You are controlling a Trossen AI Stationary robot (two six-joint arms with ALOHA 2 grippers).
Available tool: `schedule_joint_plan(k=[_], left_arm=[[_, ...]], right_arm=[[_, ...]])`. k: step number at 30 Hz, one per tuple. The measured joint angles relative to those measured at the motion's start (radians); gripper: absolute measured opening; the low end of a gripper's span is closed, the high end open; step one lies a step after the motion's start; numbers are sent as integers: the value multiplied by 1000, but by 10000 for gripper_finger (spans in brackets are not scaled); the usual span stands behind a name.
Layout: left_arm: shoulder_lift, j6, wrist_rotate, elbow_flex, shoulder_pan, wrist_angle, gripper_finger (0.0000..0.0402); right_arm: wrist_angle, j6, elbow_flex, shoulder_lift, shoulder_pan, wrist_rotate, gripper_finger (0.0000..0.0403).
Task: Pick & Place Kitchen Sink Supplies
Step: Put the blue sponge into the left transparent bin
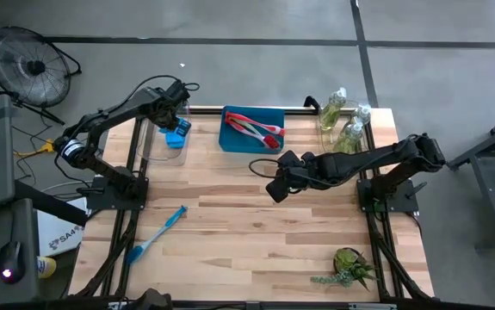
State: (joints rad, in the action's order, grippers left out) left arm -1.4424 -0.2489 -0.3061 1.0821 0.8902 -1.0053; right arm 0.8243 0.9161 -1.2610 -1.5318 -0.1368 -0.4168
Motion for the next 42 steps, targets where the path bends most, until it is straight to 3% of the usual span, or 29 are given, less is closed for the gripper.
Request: schedule_joint_plan(k=[29,42], left_arm=[[-1,-22,-19,-83,0,79,84],[-1,8,8,-83,0,125,190]], right_arm=[[-7,10,0,0,-1,0,193],[-7,25,0,0,-1,2,193]])
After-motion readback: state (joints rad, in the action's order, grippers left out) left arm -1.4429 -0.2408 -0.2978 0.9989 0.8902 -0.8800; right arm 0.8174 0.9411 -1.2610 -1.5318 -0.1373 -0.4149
